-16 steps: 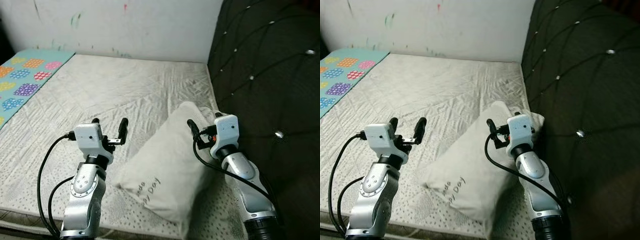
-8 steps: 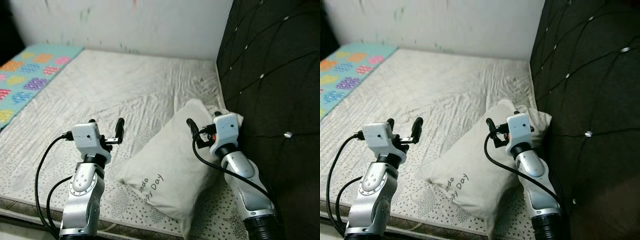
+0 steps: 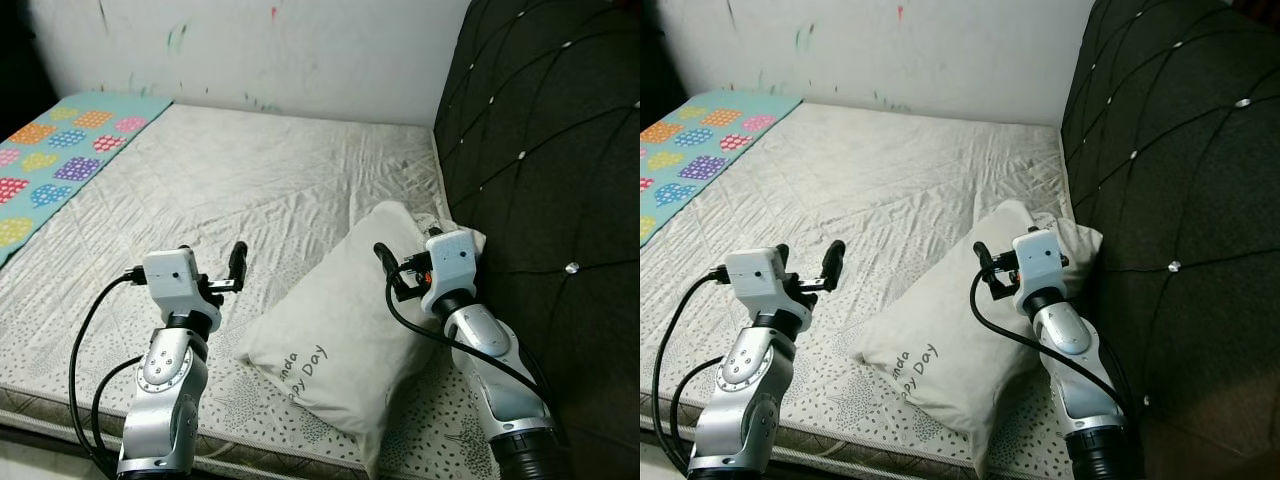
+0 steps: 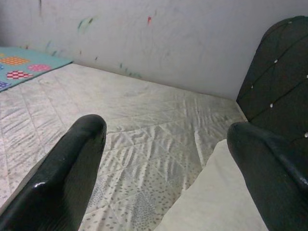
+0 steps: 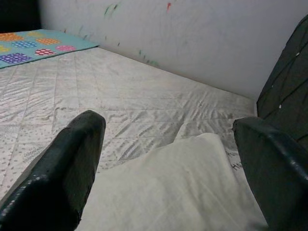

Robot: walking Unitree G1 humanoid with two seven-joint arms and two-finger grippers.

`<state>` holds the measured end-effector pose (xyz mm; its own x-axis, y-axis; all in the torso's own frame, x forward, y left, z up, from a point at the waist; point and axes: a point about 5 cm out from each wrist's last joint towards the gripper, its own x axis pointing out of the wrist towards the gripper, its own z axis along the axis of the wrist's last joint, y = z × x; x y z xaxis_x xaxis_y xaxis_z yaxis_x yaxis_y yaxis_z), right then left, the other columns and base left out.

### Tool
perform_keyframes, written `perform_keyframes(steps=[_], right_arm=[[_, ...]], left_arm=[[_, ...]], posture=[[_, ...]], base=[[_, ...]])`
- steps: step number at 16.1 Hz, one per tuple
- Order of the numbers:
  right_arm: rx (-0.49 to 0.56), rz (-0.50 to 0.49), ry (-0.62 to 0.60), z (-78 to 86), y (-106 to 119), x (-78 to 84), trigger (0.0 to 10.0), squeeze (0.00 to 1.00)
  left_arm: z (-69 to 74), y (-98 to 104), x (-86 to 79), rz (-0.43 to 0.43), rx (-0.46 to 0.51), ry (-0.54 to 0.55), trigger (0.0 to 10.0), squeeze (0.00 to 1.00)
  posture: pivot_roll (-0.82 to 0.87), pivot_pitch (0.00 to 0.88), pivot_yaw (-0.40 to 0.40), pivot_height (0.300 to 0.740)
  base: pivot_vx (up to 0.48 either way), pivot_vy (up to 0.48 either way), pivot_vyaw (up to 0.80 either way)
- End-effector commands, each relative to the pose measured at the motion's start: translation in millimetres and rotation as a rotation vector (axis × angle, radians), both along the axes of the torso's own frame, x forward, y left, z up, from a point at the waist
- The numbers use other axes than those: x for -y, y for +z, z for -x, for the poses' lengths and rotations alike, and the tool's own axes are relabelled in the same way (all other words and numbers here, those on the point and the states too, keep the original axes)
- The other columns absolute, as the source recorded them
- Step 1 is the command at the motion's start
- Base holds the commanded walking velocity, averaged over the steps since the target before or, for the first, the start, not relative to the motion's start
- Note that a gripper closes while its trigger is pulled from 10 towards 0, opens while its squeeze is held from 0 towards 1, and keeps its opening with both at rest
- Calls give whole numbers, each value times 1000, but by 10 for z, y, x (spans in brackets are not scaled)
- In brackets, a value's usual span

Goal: Clean up the room

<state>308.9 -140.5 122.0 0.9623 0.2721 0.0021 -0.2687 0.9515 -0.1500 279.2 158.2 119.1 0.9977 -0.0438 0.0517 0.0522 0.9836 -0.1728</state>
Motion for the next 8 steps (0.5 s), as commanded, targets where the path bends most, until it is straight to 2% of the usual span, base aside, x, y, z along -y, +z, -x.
perform_keyframes(steps=[1, 3, 8], right_arm=[[8, -8, 6, -22, 40, -19, 10000, 0], [2, -14, -1, -28, 43, -8, 10000, 0], [1, -12, 0, -39, 44, 2, 10000, 0]], left_arm=[[2, -24, 15, 5, -18, -10, 10000, 0], [1, -22, 23, 6, -21, -14, 10000, 0], [0, -17, 43, 15, -17, -21, 10000, 0]], posture=[[-188, 0, -14, 740], [-190, 0, -13, 740], [-187, 0, -20, 740]], base=[[0, 0, 0], [0, 0, 0], [0, 0, -800]])
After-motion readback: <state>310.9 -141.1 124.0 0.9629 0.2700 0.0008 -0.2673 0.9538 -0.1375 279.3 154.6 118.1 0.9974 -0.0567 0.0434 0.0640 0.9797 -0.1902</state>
